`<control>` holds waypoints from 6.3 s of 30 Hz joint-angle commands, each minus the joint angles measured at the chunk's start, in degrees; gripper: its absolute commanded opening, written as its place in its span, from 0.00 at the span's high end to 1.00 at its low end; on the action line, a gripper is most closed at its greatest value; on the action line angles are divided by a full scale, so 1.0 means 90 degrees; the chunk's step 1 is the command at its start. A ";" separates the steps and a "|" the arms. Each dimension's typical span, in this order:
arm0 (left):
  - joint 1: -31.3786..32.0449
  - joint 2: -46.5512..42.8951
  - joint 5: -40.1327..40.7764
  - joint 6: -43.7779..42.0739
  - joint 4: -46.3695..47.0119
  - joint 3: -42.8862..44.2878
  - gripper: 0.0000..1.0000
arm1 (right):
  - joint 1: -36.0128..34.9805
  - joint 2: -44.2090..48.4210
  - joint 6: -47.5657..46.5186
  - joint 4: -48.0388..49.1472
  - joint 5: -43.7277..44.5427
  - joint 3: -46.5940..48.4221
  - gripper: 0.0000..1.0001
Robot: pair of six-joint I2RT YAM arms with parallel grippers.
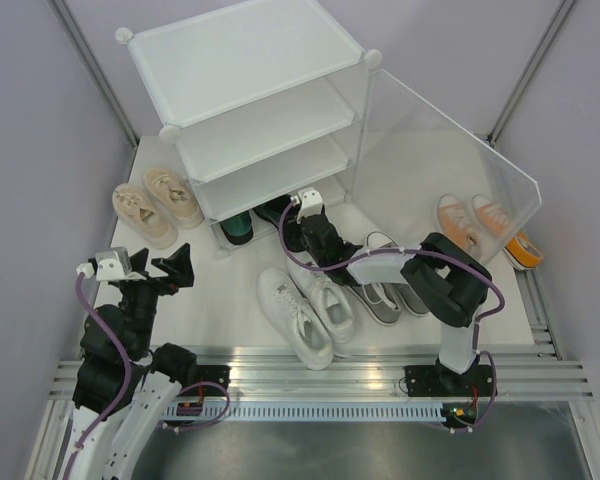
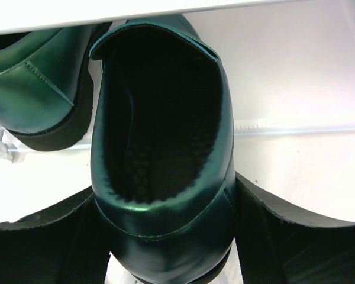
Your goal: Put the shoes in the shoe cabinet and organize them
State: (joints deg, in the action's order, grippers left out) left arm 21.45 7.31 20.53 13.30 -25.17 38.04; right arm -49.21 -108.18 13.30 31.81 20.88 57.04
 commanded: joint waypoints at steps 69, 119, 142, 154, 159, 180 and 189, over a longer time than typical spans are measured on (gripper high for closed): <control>0.0087 0.0135 -0.0475 -0.0072 0.0140 0.0021 0.01 | -0.0245 -0.2579 -0.0130 0.1612 0.0326 0.2618 0.55; 0.0136 0.0008 -0.0563 -0.0072 0.0150 0.0021 0.00 | -0.0479 -0.1671 0.0388 0.1153 0.0824 0.1534 0.39; 0.0214 0.0018 -0.0543 -0.0081 0.0140 0.0021 0.00 | -0.0411 -0.2345 -0.0003 0.1006 0.0795 0.2618 0.46; 0.0214 0.0037 -0.0543 -0.0091 0.0150 0.0011 0.01 | -0.0362 -0.2404 0.0055 0.0958 0.0668 0.2735 0.44; 0.0214 0.0057 -0.0543 -0.0081 0.0140 0.0021 0.00 | -0.0362 -0.2141 0.0143 0.0996 0.0638 0.2472 0.27; 0.0214 0.0135 -0.0534 -0.0091 0.0140 0.0011 0.00 | -0.0450 -0.2305 0.0222 0.0694 0.1830 0.2686 0.59; 0.0214 0.0145 -0.0534 -0.0091 0.0150 0.0021 0.00 | -0.0430 -0.2530 0.0085 0.1083 0.1810 0.2872 0.67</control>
State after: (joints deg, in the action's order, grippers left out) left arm 23.03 7.97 16.32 13.28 -25.17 38.04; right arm -53.67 -130.15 14.72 36.67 34.68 80.60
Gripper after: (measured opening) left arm 0.994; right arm 0.674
